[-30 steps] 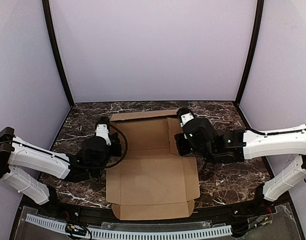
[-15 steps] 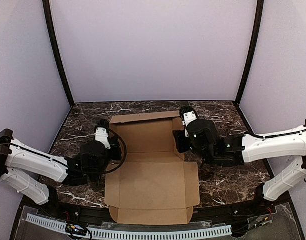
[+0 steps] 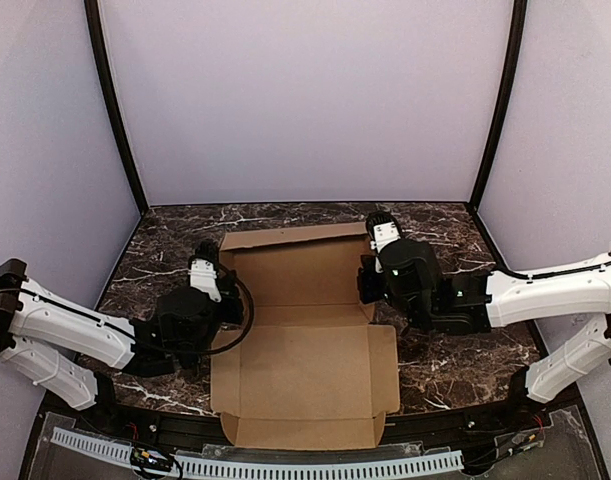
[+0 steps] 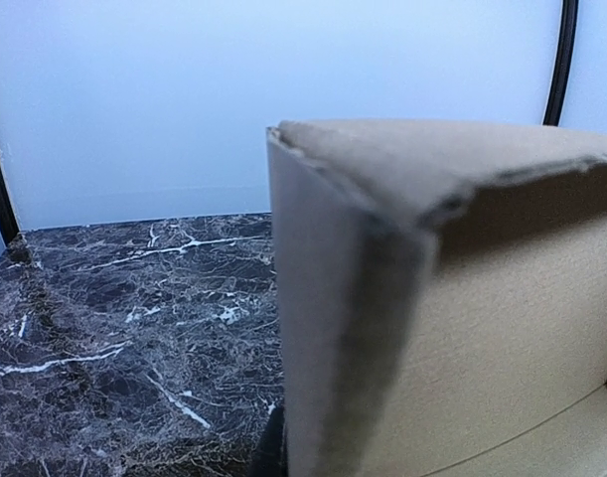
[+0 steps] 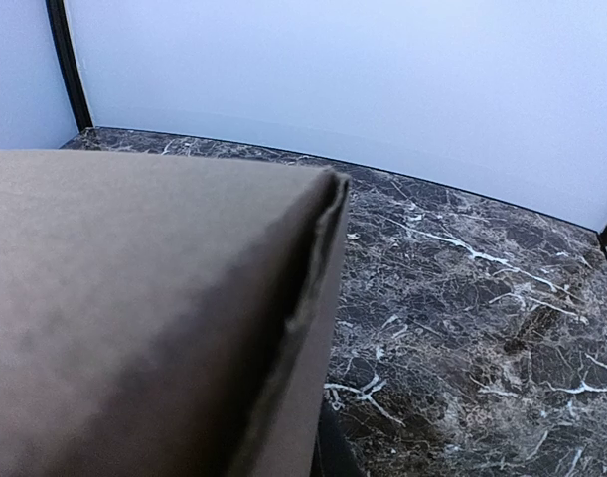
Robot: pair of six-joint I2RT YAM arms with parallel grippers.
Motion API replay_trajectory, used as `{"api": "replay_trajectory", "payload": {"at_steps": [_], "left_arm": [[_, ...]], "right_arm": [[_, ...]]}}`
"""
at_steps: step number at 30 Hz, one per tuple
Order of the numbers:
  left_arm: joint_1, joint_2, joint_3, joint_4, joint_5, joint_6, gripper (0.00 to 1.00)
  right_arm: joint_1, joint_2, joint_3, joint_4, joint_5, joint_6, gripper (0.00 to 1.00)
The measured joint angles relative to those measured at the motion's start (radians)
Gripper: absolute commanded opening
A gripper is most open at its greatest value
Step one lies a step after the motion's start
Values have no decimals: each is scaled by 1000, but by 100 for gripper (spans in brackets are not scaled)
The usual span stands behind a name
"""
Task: Fold the paper box
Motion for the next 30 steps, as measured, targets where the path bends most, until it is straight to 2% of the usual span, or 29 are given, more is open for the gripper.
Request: {"api": "replay_trajectory", "payload": {"at_steps": [4,6,8,14,22,26,30], "left_arm": [[-4,36,-1,53,3,27,20],[-5,47,-3,76,9,32,36],[-5,49,-9,90,20,45,47],[-5,3,-50,75,60,76,59],[-5,-325,-56,-159,208,136,59],[-5,-473,20,-348,309,233,61],[-5,-552,143,-502,403,320,61]], "right_arm": [[-7,1,-10,4,13,12,0],[-15,3,-11,11,17,14,0],[-31,10,-13,27,13,12,0],[-85,52,-62,153,-53,-37,0],[-169,139,-190,499,-247,-198,0],[-210,201,-254,706,-368,-276,0],[-239,287,-286,905,-494,-367,0]]}}
